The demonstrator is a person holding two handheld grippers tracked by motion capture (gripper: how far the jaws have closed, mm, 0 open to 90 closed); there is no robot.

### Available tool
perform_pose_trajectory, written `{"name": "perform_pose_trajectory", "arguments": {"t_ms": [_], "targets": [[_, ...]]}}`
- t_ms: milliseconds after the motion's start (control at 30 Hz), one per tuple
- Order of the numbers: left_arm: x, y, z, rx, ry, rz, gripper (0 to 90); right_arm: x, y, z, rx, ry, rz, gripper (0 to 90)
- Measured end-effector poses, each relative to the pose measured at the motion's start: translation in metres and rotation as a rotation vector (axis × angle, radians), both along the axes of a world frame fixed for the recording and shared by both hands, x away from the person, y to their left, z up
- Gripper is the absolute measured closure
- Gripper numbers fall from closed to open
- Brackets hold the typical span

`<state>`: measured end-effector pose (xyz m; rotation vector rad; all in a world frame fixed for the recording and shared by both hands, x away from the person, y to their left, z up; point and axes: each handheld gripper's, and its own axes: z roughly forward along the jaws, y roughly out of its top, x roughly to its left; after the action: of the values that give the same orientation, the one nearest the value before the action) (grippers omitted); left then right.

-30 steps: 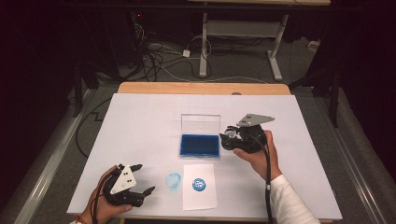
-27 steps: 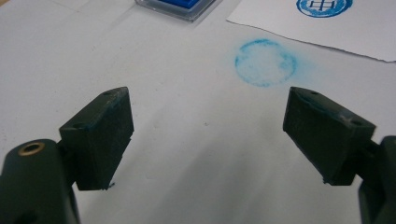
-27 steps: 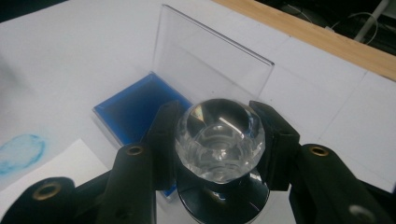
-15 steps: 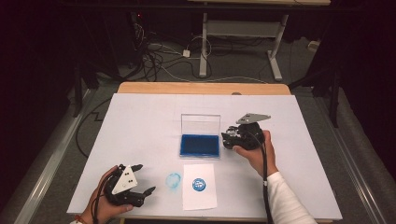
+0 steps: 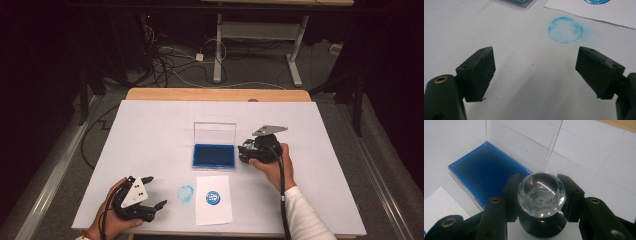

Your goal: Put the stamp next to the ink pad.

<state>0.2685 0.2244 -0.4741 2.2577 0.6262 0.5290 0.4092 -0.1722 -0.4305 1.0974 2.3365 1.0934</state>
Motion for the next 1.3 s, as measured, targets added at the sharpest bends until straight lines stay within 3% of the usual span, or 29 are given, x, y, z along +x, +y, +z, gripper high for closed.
{"name": "perform_pose_trajectory", "arguments": {"t_ms": [467, 667, 867, 1033, 1300], "targets": [[0.0, -0.001, 0.0, 0.003, 0.0, 0.006, 16.0, -0.004, 0.0, -0.001, 0.006, -0.009, -0.01, 45.4], [0.001, -0.001, -0.001, 0.007, 0.0, 0.009, 16.0, -0.008, 0.001, 0.005, -0.003, -0.043, 0.001, 38.3], [0.001, 0.0, 0.0, 0.008, 0.001, 0.012, 16.0, -0.012, 0.001, 0.01, -0.037, -0.11, 0.001, 31.8], [0.001, 0.0, 0.0, 0.011, -0.002, 0.011, 16.0, -0.014, 0.002, 0.012, -0.047, -0.129, 0.005, 26.3], [0.001, 0.0, 0.0, 0.016, -0.005, 0.011, 16.0, -0.016, 0.0, 0.015, -0.012, -0.17, -0.013, 21.8]]}}
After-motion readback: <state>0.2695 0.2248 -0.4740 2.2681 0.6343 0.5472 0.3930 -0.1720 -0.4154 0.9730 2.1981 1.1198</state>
